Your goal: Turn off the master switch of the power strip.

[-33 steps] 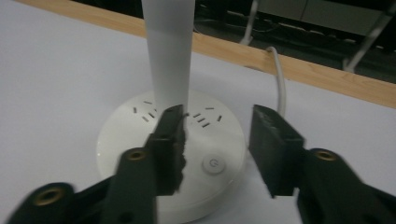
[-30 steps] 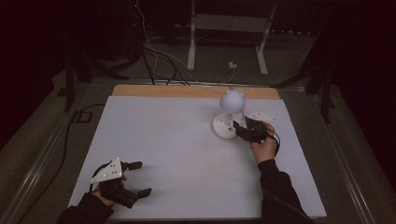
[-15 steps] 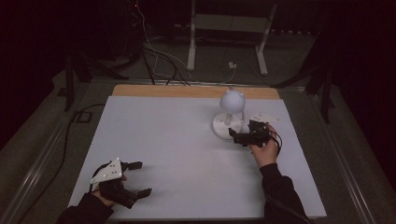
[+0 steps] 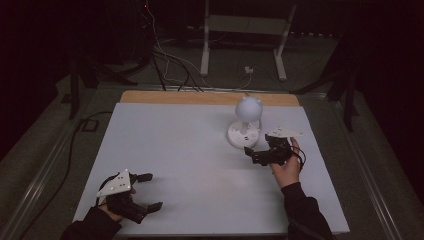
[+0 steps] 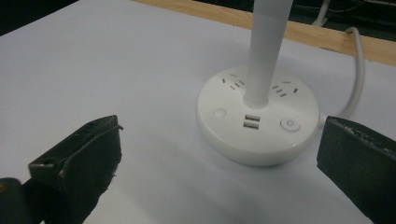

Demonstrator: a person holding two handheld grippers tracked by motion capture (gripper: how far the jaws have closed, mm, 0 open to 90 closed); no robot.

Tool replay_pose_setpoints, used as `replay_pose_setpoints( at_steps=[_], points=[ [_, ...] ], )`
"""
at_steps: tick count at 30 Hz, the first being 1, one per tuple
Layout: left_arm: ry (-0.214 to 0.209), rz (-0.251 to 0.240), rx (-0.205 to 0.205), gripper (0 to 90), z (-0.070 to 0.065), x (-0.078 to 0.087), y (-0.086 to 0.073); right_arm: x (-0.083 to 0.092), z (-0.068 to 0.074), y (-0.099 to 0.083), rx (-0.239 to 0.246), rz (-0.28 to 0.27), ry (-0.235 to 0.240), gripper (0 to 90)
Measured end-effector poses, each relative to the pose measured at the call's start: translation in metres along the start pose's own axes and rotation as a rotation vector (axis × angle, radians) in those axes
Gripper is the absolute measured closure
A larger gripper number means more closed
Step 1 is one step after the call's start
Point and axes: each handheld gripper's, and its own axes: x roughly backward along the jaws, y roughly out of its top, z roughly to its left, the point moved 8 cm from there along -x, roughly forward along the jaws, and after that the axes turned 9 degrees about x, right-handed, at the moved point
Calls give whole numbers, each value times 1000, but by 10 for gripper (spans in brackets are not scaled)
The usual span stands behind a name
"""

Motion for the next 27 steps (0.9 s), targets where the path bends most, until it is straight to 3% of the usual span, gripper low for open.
replay_pose_setpoints(
  at_steps=[7, 27],
  points=[
    [0, 1, 0, 3, 0, 0, 0, 13, 9, -13, 24, 11, 8, 0],
    [0, 0, 1, 3, 0, -1, 0, 40, 35, -50, 35, 54, 55, 0]
  ],
)
